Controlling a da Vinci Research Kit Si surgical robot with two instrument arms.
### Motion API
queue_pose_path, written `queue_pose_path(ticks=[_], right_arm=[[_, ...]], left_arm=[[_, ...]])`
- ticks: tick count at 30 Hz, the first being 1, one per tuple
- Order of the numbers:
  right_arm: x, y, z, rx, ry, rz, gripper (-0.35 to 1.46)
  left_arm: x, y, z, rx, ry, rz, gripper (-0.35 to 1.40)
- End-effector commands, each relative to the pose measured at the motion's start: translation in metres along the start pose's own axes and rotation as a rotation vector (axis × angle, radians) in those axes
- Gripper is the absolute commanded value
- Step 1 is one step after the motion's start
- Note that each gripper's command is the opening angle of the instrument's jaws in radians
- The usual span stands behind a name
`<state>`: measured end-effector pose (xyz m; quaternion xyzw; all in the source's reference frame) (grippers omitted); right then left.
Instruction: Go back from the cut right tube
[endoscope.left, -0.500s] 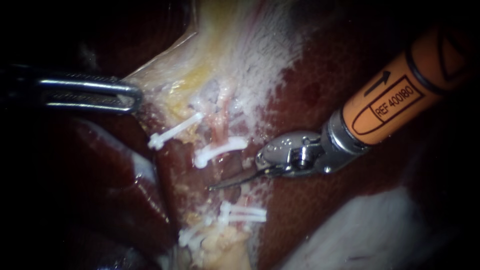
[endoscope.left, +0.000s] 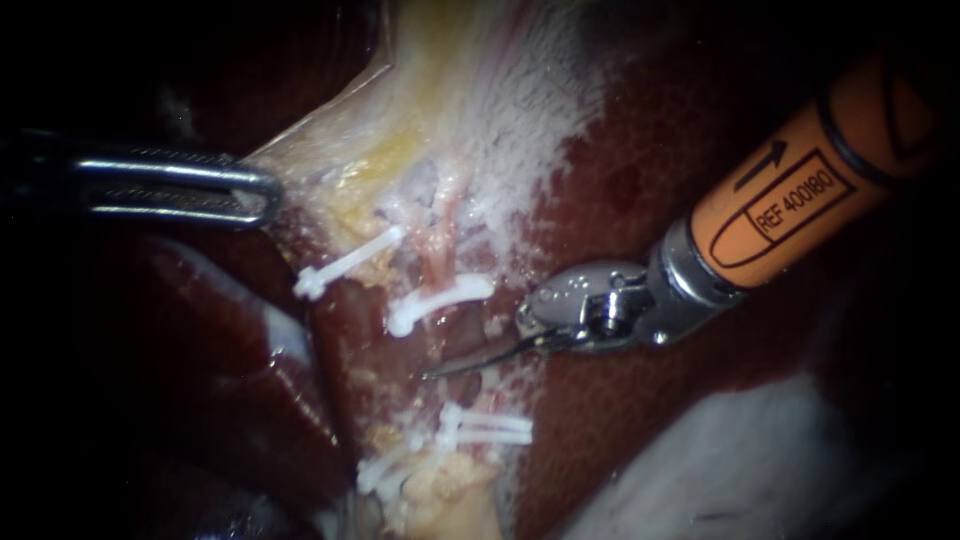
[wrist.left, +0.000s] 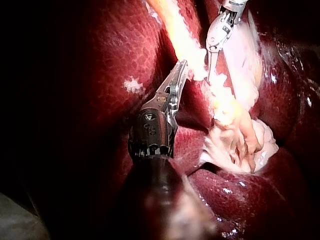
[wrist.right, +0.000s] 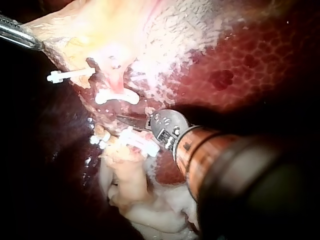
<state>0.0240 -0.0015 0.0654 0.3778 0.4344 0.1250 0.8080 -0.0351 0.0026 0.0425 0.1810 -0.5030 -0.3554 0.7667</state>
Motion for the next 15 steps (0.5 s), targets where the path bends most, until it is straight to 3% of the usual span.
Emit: queue_pose_path(ticks=[1, 7, 15], right_arm=[[0.0000, 0.0001, 0.0001, -0.002, 0.002, 0.001, 0.15], [0.0000, 0.0001, 0.0001, -0.005, 0.003, 0.001, 0.47], [0.0000, 0.0000, 0.0001, -0.005, 0.003, 0.001, 0.64]], left_arm=[[0.0000, 0.0000, 0.0000, 0.000, 0.000, 0.000, -0.35], [0.0001, 0.0000, 0.0000, 0.000, 0.000, 0.000, -0.35], [0.0001, 0.0000, 0.0000, -0.001, 0.000, 0.001, -0.35]])
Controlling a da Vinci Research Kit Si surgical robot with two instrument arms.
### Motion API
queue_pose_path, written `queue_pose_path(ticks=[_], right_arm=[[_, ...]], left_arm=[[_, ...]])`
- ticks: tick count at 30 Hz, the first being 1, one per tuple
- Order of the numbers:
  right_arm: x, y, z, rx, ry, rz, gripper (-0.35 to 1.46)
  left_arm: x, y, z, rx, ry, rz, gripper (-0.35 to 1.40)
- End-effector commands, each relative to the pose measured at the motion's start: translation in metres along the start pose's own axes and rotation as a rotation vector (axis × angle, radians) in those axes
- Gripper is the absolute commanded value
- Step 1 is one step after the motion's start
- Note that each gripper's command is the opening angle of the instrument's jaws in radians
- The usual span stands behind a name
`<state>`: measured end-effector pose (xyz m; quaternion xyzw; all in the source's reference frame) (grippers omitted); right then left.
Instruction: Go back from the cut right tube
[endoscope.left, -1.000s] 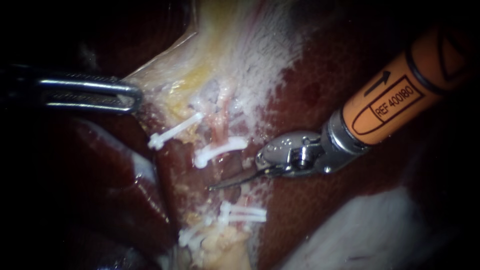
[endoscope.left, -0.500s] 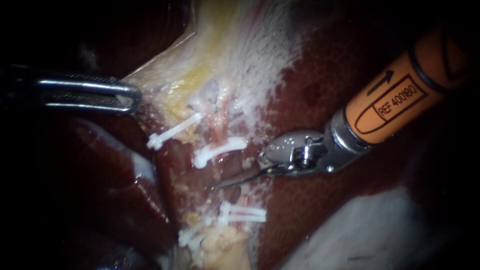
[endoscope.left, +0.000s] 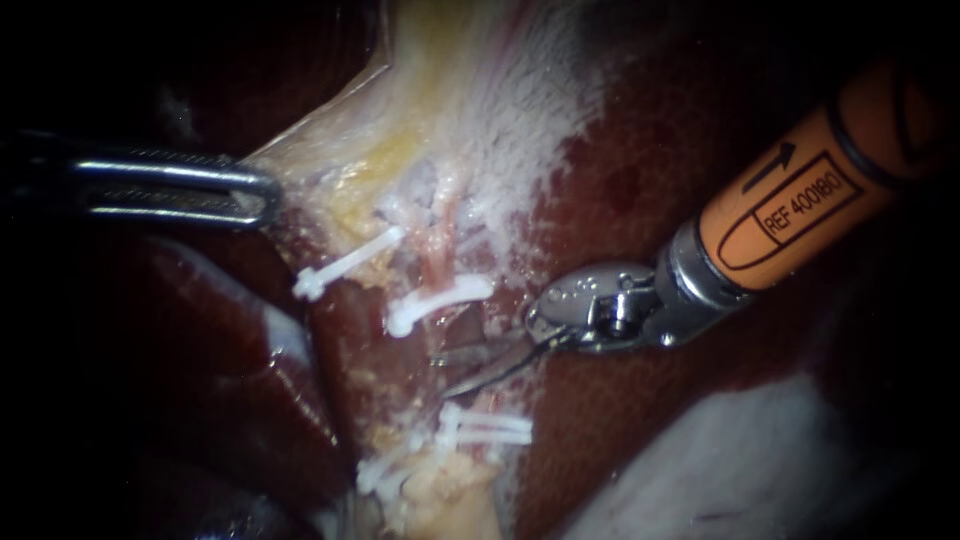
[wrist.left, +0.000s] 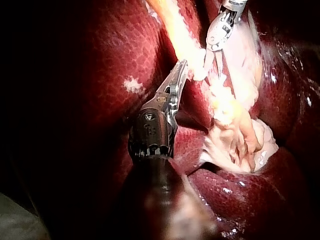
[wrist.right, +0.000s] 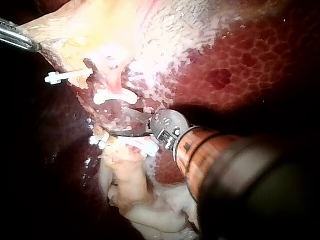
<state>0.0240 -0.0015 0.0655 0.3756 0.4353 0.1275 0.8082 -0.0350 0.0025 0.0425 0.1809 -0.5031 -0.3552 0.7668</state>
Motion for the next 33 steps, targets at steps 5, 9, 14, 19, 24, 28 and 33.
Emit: queue_pose_path(ticks=[5, 9, 14, 19, 24, 28, 33], right_arm=[[-0.0002, -0.0004, -0.0004, 0.004, -0.001, -0.001, 0.57], [-0.0004, -0.0008, -0.0015, -0.001, -0.003, 0.004, 0.59], [-0.0004, -0.0013, -0.0048, -0.038, -0.005, -0.019, 0.76], [-0.0002, -0.0020, -0.0093, -0.082, -0.002, -0.049, 0.81], [0.0002, -0.0024, -0.0132, -0.133, -0.005, -0.111, 0.99], [0.0010, -0.0027, -0.0153, -0.184, -0.037, -0.173, 1.16], [0.0026, -0.0033, -0.0168, -0.225, -0.034, -0.222, 1.26]], left_arm=[[0.0001, 0.0000, 0.0000, -0.001, 0.000, 0.000, -0.35], [0.0002, 0.0002, -0.0001, 0.000, 0.000, 0.001, -0.35], [0.0006, 0.0006, -0.0002, 0.000, 0.000, 0.002, -0.35], [0.0010, 0.0010, 0.0000, -0.001, 0.000, 0.004, -0.35], [0.0012, 0.0012, 0.0001, -0.002, 0.000, 0.004, -0.35], [0.0014, 0.0014, 0.0002, -0.002, 0.000, 0.005, -0.35], [0.0017, 0.0017, 0.0003, -0.003, -0.001, 0.006, -0.35]])
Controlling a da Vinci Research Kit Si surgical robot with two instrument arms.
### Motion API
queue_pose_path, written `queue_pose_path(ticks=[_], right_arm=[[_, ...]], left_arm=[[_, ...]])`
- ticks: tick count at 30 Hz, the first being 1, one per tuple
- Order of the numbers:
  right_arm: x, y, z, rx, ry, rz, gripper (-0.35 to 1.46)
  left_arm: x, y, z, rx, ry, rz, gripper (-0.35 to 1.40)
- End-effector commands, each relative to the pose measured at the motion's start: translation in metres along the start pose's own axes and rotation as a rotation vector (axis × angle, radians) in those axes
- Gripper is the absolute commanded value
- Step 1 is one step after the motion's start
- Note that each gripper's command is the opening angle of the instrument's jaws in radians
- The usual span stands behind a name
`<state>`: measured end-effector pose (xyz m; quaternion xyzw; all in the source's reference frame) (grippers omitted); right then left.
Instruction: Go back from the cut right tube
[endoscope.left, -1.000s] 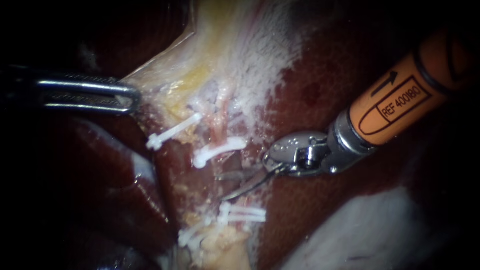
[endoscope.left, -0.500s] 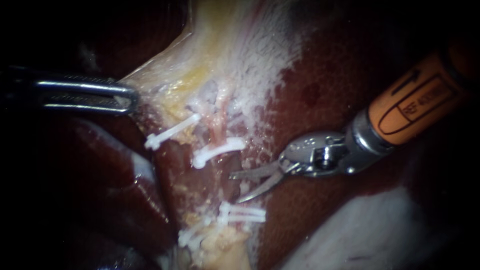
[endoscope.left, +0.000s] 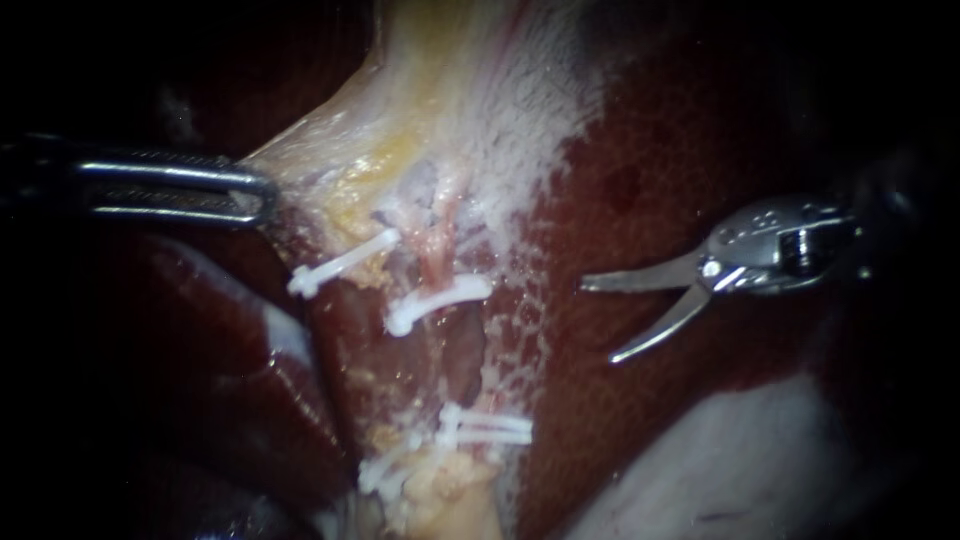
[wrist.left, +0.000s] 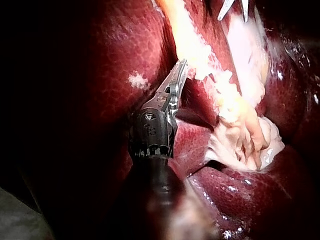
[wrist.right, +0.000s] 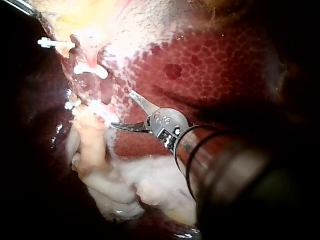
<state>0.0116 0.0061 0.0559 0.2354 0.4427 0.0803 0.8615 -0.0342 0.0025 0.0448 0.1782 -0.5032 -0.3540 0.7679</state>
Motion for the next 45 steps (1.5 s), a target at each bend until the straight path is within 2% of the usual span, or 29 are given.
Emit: queue_pose_path(ticks=[1, 7, 14, 23, 30, 35, 45], right_arm=[[0.0004, -0.0001, -0.0002, -0.007, 0.001, -0.008, 1.28], [0.0015, -0.0004, -0.0008, -0.040, 0.002, -0.027, 1.36], [0.0015, -0.0004, -0.0005, -0.048, 0.001, -0.024, 1.41], [0.0014, -0.0006, -0.0003, -0.049, 0.001, -0.025, 1.43], [0.0012, -0.0008, -0.0001, -0.050, 0.000, -0.026, 1.43], [0.0012, -0.0008, -0.0001, -0.051, 0.000, -0.026, 1.43], [0.0011, -0.0009, 0.0000, -0.051, 0.000, -0.027, 1.43]], left_arm=[[0.0000, 0.0000, 0.0000, 0.000, 0.000, 0.000, -0.35], [0.0004, 0.0002, 0.0005, -0.002, -0.004, 0.002, -0.35], [0.0017, 0.0009, 0.0016, 0.000, 0.008, 0.016, -0.33], [0.0047, 0.0021, 0.0052, 0.007, 0.048, 0.012, -0.32], [0.0060, 0.0013, 0.0083, 0.034, 0.066, 0.010, -0.30], [0.0062, 0.0006, 0.0088, 0.038, 0.070, 0.007, -0.30], [0.0062, 0.0005, 0.0088, 0.042, 0.071, 0.008, -0.28]])
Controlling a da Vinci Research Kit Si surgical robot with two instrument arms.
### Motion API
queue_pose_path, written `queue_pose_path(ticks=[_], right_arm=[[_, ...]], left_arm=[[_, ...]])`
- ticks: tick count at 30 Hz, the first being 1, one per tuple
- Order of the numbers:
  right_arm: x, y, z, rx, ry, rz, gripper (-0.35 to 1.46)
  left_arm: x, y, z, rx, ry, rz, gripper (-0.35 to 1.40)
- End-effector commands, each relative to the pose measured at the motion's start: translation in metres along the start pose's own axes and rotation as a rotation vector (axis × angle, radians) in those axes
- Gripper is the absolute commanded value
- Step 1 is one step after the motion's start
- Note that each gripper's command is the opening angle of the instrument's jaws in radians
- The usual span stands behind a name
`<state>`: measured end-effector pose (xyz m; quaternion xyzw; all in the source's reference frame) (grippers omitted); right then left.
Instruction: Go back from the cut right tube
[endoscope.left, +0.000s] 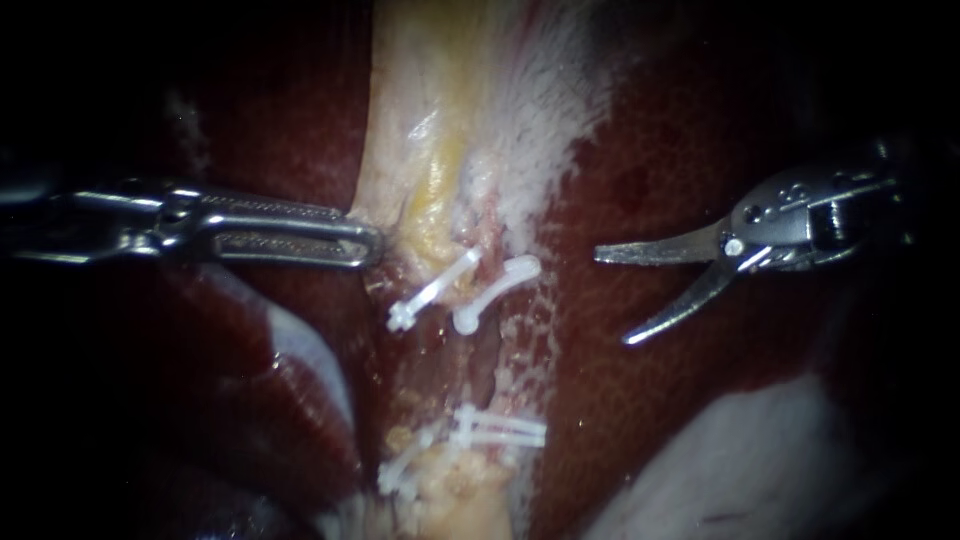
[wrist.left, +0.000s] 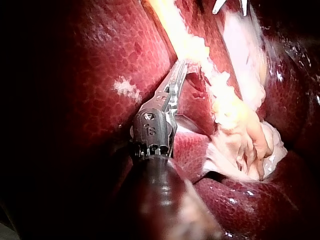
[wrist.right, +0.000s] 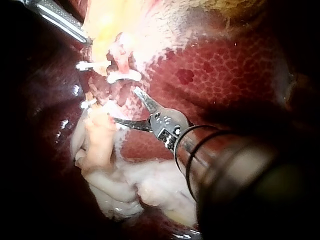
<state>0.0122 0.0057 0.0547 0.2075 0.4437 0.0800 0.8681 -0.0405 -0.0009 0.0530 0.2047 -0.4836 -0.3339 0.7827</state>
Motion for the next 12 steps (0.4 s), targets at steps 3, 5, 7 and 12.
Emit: queue_pose_path(ticks=[3, 5, 7, 12], right_arm=[[0.0000, 0.0000, 0.0000, 0.000, 0.000, 0.000, 1.43], [0.0000, 0.0000, 0.0000, 0.000, 0.000, 0.000, 1.43], [0.0000, 0.0000, 0.0000, 0.000, 0.000, 0.000, 1.43], [0.0000, 0.0000, 0.0000, 0.000, 0.000, 0.000, 1.43]], left_arm=[[0.0000, 0.0000, 0.0000, 0.000, 0.000, 0.000, -0.28], [0.0000, 0.0000, 0.0000, 0.000, 0.000, 0.000, -0.28], [0.0001, 0.0000, 0.0000, 0.000, 0.000, 0.000, -0.28], [0.0001, 0.0000, 0.0001, 0.000, 0.000, 0.000, -0.28]])
